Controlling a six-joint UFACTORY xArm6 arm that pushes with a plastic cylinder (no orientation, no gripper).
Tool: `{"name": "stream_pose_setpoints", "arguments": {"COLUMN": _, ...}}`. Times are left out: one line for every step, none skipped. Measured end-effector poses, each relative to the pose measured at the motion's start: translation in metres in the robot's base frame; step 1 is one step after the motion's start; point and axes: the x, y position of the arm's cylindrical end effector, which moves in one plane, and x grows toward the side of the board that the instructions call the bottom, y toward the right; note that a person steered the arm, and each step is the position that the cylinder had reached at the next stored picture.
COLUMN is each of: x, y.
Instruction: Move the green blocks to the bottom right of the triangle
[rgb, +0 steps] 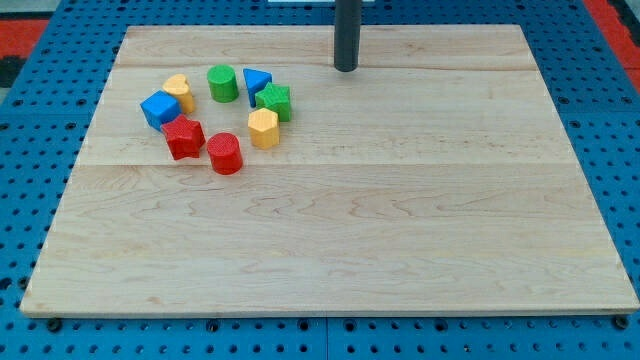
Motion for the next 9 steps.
{"name": "stream_pose_setpoints", "arguments": {"x": -0.014, "y": -0.039}}
{"name": "stream_pose_setpoints", "arguments": {"x": -0.002, "y": -0.076}}
{"name": "stream_pose_setpoints", "arguments": {"x": -0.029, "y": -0.164}}
{"name": "stream_pose_setpoints", "arguments": {"x": -0.006, "y": -0.19}}
{"name": "stream_pose_setpoints", "arguments": {"x": 0.046, "y": -0.182}}
{"name": "stream_pose_setpoints", "arguments": {"x": 0.077, "y": -0.157}}
{"name": "stream_pose_setpoints", "arguments": {"x": 0.086, "y": -0.108}}
{"name": "stream_pose_setpoints", "arguments": {"x": 0.088, "y": -0.093}}
{"name": "stream_pose_setpoints", "arguments": {"x": 0.119, "y": -0.041}}
